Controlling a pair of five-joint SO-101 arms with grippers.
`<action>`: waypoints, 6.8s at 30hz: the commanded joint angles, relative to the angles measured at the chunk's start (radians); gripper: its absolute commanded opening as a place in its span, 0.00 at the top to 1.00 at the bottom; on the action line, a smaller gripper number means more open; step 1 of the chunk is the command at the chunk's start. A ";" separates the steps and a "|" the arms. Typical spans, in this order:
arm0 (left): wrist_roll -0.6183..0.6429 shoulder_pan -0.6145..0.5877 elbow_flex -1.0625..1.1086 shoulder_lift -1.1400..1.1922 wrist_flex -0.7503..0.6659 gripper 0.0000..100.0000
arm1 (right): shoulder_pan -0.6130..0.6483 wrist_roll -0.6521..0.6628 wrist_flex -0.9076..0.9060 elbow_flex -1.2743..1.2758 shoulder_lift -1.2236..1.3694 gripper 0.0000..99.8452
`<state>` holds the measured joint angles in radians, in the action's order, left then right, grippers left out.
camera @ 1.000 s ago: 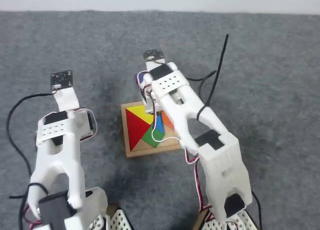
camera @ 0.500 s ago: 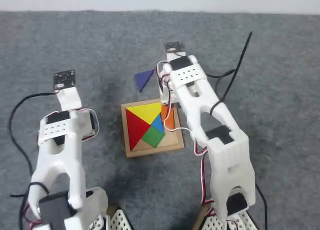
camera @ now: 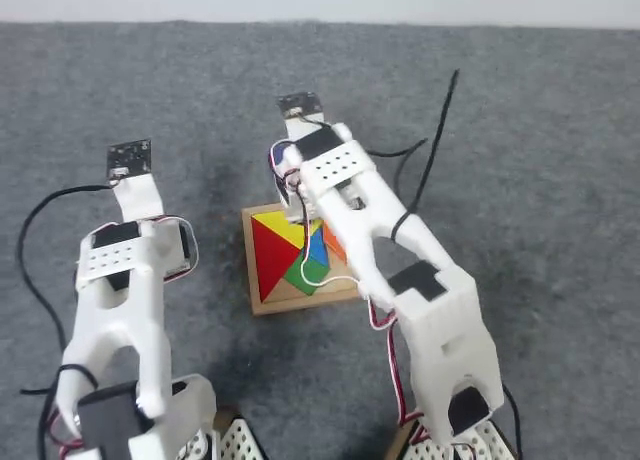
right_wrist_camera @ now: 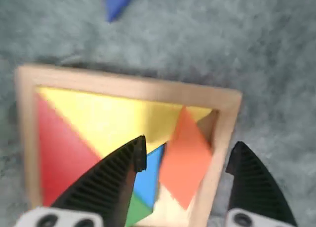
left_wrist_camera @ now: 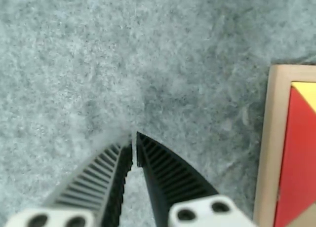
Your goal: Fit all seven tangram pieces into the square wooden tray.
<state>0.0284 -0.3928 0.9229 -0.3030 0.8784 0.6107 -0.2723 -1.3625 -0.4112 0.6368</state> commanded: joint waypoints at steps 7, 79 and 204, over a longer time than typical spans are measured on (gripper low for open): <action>-0.014 0.006 -0.001 -0.031 -0.020 0.99 | -0.119 0.060 0.021 -0.098 -0.013 0.85; -0.015 0.006 0.001 -0.031 -0.020 0.99 | 0.012 0.095 0.061 0.704 -0.553 0.99; 0.364 0.566 -2.528 1.629 0.790 0.99 | -0.348 0.080 0.481 1.017 -0.746 0.99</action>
<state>0.4058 0.2010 -1.4922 1.3617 1.6088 0.2746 -0.2048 -0.8976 0.6475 -0.1074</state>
